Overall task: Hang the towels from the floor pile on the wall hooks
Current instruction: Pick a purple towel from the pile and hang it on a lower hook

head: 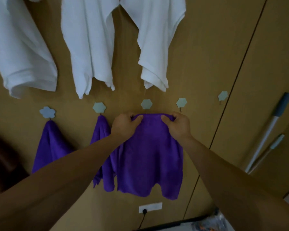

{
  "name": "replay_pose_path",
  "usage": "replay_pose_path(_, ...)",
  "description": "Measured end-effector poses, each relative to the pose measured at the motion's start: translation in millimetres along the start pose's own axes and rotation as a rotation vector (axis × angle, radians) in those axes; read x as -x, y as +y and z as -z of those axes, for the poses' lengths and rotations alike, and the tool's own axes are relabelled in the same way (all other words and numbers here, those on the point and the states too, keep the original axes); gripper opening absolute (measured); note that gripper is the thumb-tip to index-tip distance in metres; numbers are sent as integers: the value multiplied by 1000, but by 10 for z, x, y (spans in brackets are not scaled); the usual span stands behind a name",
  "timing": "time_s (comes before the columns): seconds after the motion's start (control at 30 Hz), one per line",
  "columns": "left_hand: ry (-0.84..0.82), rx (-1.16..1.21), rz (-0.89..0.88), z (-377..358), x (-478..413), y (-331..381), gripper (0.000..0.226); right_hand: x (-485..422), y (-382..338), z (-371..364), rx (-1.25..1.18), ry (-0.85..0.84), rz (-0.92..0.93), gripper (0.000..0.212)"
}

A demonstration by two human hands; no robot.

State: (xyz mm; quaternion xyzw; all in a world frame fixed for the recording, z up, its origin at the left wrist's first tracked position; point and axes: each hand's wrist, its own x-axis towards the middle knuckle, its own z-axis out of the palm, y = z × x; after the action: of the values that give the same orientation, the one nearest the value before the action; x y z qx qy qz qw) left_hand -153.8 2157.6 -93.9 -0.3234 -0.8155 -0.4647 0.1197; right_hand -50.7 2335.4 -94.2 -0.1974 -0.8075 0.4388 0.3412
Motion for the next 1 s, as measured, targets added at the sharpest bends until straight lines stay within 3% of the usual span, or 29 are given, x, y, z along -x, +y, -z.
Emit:
replay_pose_path(0.2, 162, -175, 6, -166, -561, -243, 38, -545, -42, -343, 175, 122, 61, 28)
replay_pose_path(0.43, 139, -373, 65, -335, -505, -500, 40, -618, 259, -580, 187, 74, -42, 28)
replay_pose_path(0.6, -87, -332, 251, -443, -499, -508, 41, -598, 336, -593, 177, -26, -93, 26)
replay_pose_path(0.7, -187, -348, 329, -484, -530, -375, 42, -563, 306, -619, 248, -31, -23, 22)
replay_pose_path(0.77, -185, -481, 343, -488, -510, -265, 43, -528, 303, -644, 409, 31, 73, 28)
replay_pose_path(0.83, -115, -656, 254, -509, -425, -239, 41, -489, 308, -663, 595, 138, 213, 34)
replay_pose_path(0.9, 7, -826, 84, -548, -293, -266, 41, -467, 314, -673, 603, 164, 361, 25)
replay_pose_path(1.0, 79, -881, -185, -564, -234, -289, 40, -450, 357, -697, 378, -27, 417, 23)
